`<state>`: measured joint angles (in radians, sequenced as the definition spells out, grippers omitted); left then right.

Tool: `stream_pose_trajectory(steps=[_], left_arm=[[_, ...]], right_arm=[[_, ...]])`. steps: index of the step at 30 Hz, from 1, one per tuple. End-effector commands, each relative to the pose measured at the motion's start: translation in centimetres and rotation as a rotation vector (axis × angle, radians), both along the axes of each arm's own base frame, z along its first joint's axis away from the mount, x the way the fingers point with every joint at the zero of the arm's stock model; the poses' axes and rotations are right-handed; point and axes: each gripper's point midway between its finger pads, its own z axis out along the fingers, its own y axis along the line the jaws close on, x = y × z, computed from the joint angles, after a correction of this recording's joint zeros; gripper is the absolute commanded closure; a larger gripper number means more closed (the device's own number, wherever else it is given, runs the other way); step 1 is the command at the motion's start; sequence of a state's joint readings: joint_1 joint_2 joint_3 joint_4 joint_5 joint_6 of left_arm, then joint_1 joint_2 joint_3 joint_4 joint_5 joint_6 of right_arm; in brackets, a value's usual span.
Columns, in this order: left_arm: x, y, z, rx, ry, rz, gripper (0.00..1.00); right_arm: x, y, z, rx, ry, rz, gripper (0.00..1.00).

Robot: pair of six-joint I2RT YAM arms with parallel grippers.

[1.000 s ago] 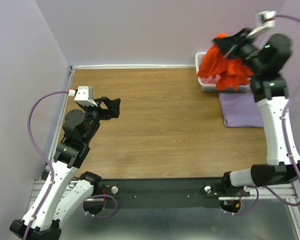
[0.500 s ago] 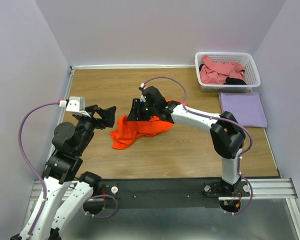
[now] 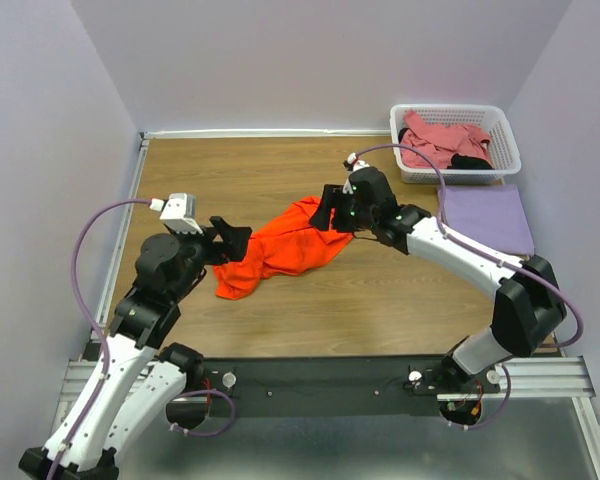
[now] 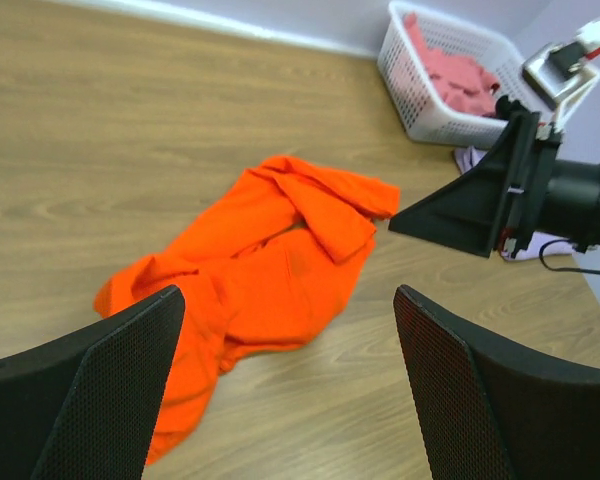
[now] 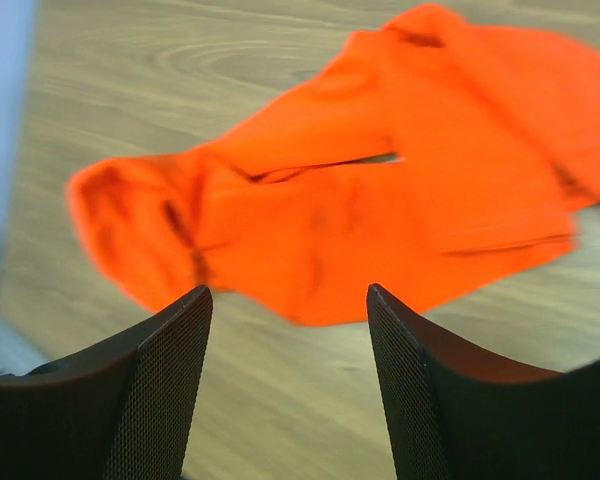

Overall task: Fold and stack the t-shirts
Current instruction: Flatten the tshirt out

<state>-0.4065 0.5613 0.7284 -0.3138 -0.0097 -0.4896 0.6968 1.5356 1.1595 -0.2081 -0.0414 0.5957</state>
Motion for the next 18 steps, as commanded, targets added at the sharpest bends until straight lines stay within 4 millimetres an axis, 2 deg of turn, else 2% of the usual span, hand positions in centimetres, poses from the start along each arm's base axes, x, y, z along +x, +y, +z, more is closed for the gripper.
stream_pose_trajectory(steps=[1,2,4,7,10,12,18], left_arm=[[1.4,-0.4,-3.9,-0.068,0.150,0.069,0.07],[1.7,-0.5,-4.6,-0.114,0.191,0.094,0.07],[2.2,-0.3,-6.7,-0.127,0.262,0.140,0.06],[2.6,0.1,-9.5,-0.185,0.355,0.228,0.06],[2.5,1.5,-12.0,-0.194,0.416,0.322,0.06],[2.3,2.1,-12.6,-0.211,0.427,0.354,0.05],[2.6,5.6,-13.9,-0.185,0.418,0.480,0.07]], right_arm=[[0.2,-1.8,-3.4,-0.173,-0.014,0.128,0.30],[0.0,-0.9,-3.9,-0.183,-0.010,0.209,0.30],[0.0,-0.1,-4.4,-0.182,-0.004,0.266,0.29],[-0.3,1.7,-7.1,-0.172,0.047,0.382,0.23],[-0.6,3.0,-8.2,-0.148,0.077,0.443,0.22],[-1.0,3.7,-9.2,-0.140,0.102,0.478,0.21],[-1.5,5.0,-10.7,-0.152,0.128,0.508,0.22]])
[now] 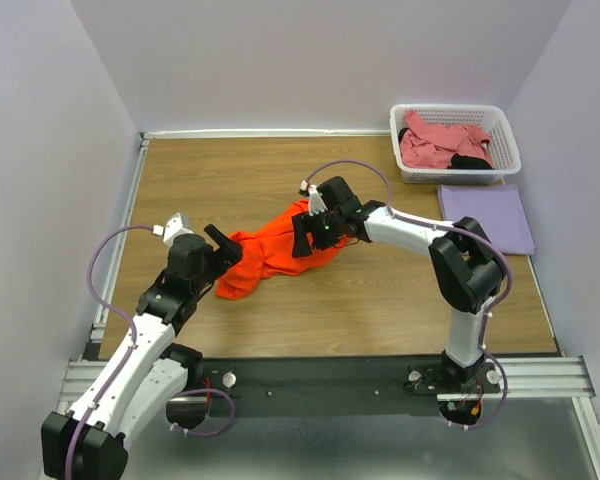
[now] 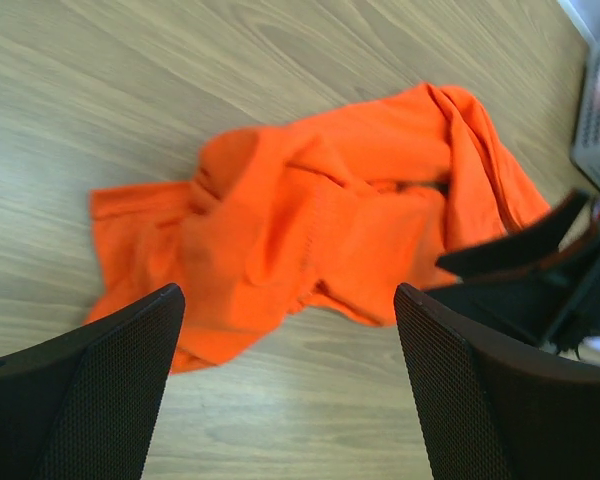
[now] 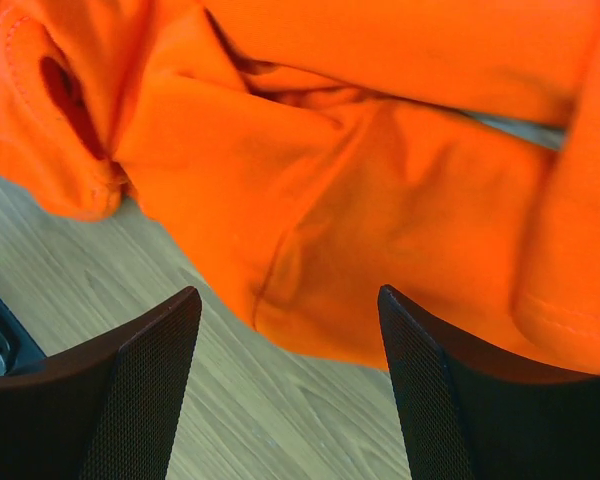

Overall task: Fold and stack the t-shirts
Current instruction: Flatten the tshirt out

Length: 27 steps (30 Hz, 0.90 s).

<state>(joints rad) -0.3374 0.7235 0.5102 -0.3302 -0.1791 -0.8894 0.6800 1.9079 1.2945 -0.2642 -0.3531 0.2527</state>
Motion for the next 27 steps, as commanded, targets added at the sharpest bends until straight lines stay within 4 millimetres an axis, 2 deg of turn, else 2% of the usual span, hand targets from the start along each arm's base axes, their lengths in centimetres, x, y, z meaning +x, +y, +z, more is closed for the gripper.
stream_pose_trajectory(steps=[1,5,8,10,11,12,14,15,18,19,21,22,24,27], left_arm=[[0.7,2.7,-0.3,0.032,-0.005,0.097,0.09],[1.5,4.0,-0.9,0.060,0.006,0.109,0.09],[1.9,4.0,-1.3,0.059,0.012,0.090,0.09],[1.9,4.1,-1.4,0.069,0.016,0.086,0.09],[1.9,4.2,-1.4,0.070,0.018,0.087,0.09],[1.9,4.2,-1.4,0.075,0.014,0.081,0.09],[1.8,4.2,-1.3,0.079,0.014,0.081,0.09],[1.9,4.3,-1.0,0.084,0.005,0.082,0.09],[2.0,4.6,-0.5,0.099,-0.003,0.085,0.09],[2.1,4.8,-0.1,0.111,-0.010,0.088,0.09],[2.2,4.9,0.1,0.120,-0.015,0.090,0.09],[2.3,4.9,0.2,0.124,-0.015,0.089,0.09],[2.4,4.8,-0.1,0.127,-0.008,0.079,0.09],[2.5,4.0,-1.0,0.120,0.024,0.033,0.09]], right_arm=[[-0.6,1.7,-0.1,0.020,0.013,0.066,0.22],[-0.9,1.8,-1.7,-0.008,0.033,0.061,0.22],[-1.1,1.9,-3.1,-0.032,0.045,0.060,0.24],[-1.0,1.8,-3.8,-0.047,0.049,0.049,0.34],[-0.9,1.9,-3.9,-0.048,0.051,0.048,0.42],[-0.9,2.2,-3.6,-0.037,0.051,0.058,0.69],[-0.9,2.2,-2.7,-0.025,0.042,0.063,0.91],[-0.9,2.1,-1.0,-0.010,0.020,0.059,0.99],[-1.7,0.2,1.2,-0.057,0.005,0.026,1.00],[-2.9,-1.1,2.5,-0.069,0.003,0.019,1.00],[-4.2,-2.6,3.5,-0.084,0.005,0.002,1.00],[-5.7,-4.0,4.5,-0.088,0.010,-0.006,1.00],[-7.4,-5.3,5.2,-0.084,0.032,-0.023,1.00],[-10.6,-7.8,5.1,-0.104,0.095,-0.046,0.99]])
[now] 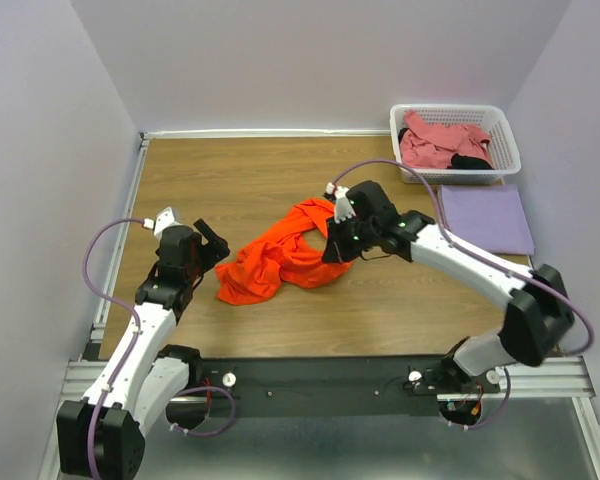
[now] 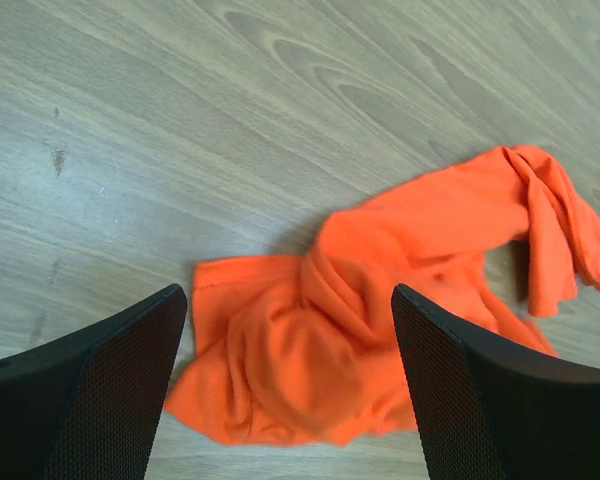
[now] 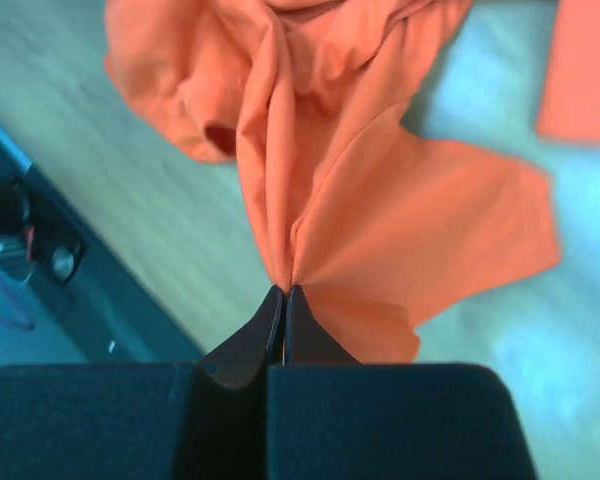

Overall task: Fold and stack the t-shirts
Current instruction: Flatten the tshirt out

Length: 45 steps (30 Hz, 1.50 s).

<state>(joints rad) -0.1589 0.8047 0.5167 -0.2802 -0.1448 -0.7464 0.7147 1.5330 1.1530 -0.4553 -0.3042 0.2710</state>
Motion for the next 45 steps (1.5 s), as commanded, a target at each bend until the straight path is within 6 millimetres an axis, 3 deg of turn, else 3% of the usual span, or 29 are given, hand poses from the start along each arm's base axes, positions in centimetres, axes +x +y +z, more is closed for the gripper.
stream_pose_trajectory(steps=[1,5,8,12,15,17,20,23,27,31,39,45], left_arm=[[0.5,-0.7,-0.6,0.007,0.030,-0.052,0.09],[0.4,-1.7,-2.1,-0.020,0.065,-0.098,0.09],[0.4,-2.3,-2.9,-0.036,0.081,-0.127,0.09],[0.3,-3.1,-3.4,-0.043,0.105,-0.176,0.09],[0.0,-4.3,-3.8,-0.055,0.124,-0.229,0.09],[-0.4,-5.3,-4.0,-0.059,0.137,-0.271,0.09],[-0.8,-6.6,-4.1,-0.060,0.150,-0.314,0.09],[-1.6,-7.9,-5.0,-0.060,0.185,-0.356,0.09],[-2.6,-8.6,-6.3,-0.059,0.226,-0.369,0.09],[-2.9,-8.7,-6.7,-0.045,0.238,-0.379,0.09],[-3.7,-9.6,-8.0,-0.008,0.285,-0.417,0.09],[-4.3,-10.1,-9.2,0.029,0.330,-0.440,0.09]], right_arm=[[-5.3,-4.4,-3.0,-0.125,0.166,-0.046,0.99],[-8.6,-7.8,-5.7,-0.218,0.268,-0.116,0.98],[-10.5,-9.8,-7.9,-0.324,0.353,-0.114,0.91],[-10.1,-9.9,-7.0,-0.342,0.334,-0.093,0.85],[-7.7,-9.0,-4.7,-0.313,0.227,-0.097,0.56],[-6.1,-8.4,-3.7,-0.315,0.172,-0.101,0.47],[-4.0,-8.1,-3.7,-0.350,0.124,-0.121,0.45],[-1.1,-9.2,-3.9,-0.433,0.029,-0.184,0.41],[3.2,-10.6,-4.9,-0.487,-0.029,-0.234,0.39],[7.2,-10.1,-5.0,-0.487,-0.107,-0.237,0.30],[11.2,-8.2,-7.5,-0.508,-0.139,-0.228,0.30],[12.7,-7.8,-9.1,-0.527,-0.137,-0.231,0.30]])
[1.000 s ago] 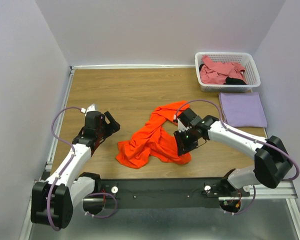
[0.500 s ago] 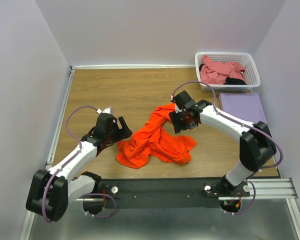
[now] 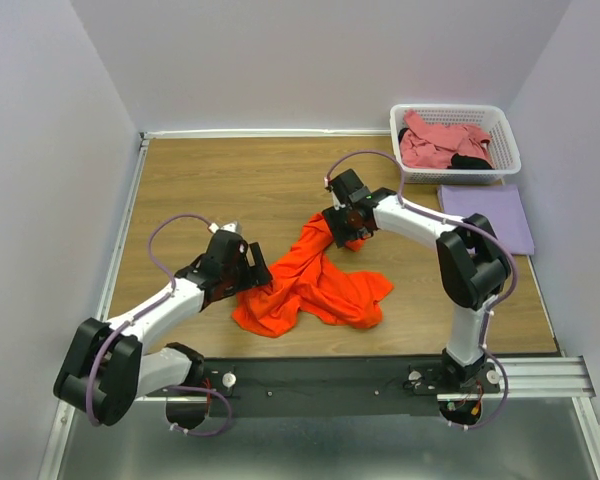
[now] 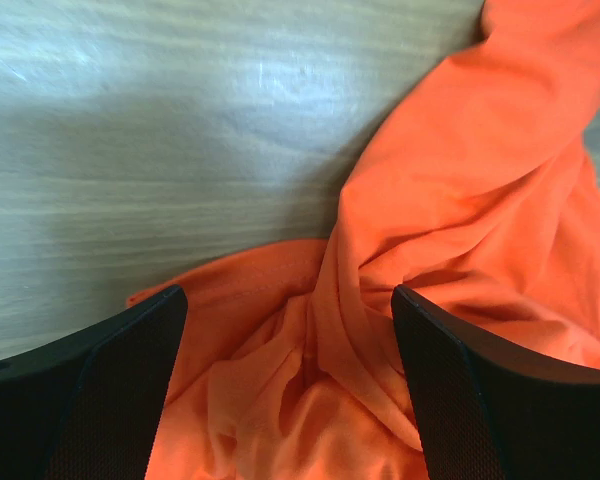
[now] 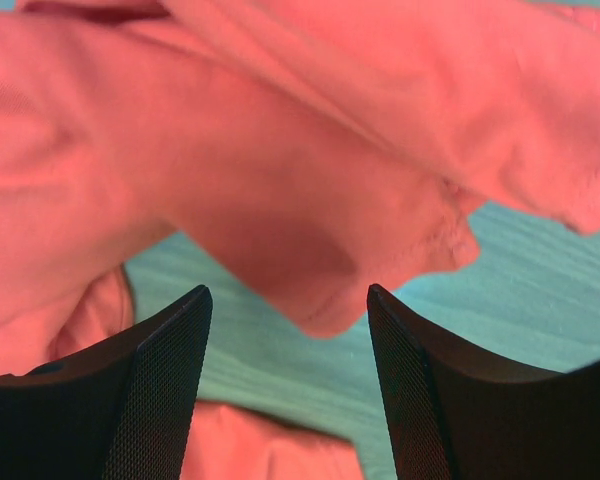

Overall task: Fold and stack the t-shirts
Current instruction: Flatten the tshirt out

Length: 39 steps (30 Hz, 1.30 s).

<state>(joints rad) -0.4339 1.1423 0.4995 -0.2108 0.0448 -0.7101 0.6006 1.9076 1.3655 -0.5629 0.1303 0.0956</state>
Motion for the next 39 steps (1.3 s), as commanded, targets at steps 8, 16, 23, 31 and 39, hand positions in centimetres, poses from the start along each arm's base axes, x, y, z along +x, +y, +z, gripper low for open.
stream_pose_trajectory(steps=[8,16,23,31,39], left_arm=[[0.0,0.5,-2.0,0.155,0.024,-0.005,0.10],[0.9,0.5,-3.1,0.260,0.053,-0.051,0.55],[4.6,1.4,-1.5,0.408,0.012,-0.054,1.00],[10.4,5.6,8.0,0.619,-0.204,0.134,1.00],[11.3,9.5,26.2,0.624,-0.649,0.357,1.00]], right_arm=[[2.4,-0.1,-1.2,-0.019,-0.042,-0.027,0.30],[3.2,-1.8,-2.7,-0.008,-0.030,-0.099,0.37],[3.6,-4.9,-1.1,-0.006,-0.064,-0.185,1.00],[0.6,-10.6,8.6,-0.007,-0.232,-0.266,1.00],[-1.7,-13.1,19.7,0.070,-0.471,-0.297,1.00]])
